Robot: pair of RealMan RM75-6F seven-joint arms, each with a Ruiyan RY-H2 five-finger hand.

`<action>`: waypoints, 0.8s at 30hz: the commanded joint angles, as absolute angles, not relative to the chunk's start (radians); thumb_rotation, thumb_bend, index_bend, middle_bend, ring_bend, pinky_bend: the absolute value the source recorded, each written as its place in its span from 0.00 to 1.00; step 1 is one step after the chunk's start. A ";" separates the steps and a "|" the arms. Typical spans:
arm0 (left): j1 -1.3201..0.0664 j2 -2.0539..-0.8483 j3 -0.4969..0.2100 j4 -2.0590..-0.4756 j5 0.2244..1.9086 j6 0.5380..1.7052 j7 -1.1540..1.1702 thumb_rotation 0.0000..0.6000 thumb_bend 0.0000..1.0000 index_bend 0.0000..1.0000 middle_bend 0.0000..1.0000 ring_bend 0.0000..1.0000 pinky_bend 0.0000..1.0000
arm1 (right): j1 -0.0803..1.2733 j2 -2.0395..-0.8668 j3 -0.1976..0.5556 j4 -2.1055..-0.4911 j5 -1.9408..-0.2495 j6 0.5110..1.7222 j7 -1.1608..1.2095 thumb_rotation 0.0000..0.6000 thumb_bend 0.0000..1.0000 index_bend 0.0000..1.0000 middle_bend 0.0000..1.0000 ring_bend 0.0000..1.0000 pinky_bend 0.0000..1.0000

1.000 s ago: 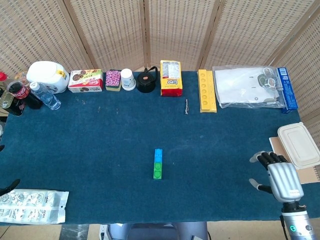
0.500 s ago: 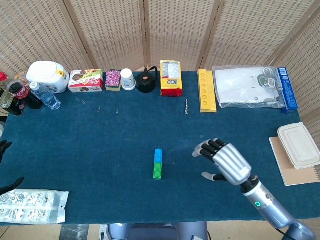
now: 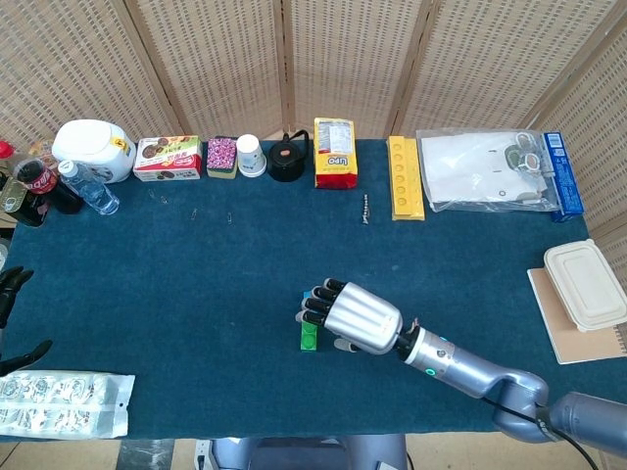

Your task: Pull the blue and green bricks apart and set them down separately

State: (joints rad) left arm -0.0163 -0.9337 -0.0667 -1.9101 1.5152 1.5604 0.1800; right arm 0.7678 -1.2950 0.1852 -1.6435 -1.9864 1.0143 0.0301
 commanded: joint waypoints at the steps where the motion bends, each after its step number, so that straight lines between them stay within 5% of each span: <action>1: -0.017 -0.931 -0.066 -1.911 1.512 1.558 0.178 1.00 0.15 0.16 0.16 0.06 0.15 | 0.812 -1.324 0.181 -1.621 -2.001 0.977 -0.002 1.00 0.09 0.32 0.37 0.33 0.38; 24: -0.009 -0.933 -0.057 -1.873 1.476 1.555 0.134 1.00 0.15 0.16 0.16 0.06 0.15 | 1.004 -1.447 0.094 -1.445 -2.028 0.841 -0.105 1.00 0.02 0.32 0.36 0.31 0.37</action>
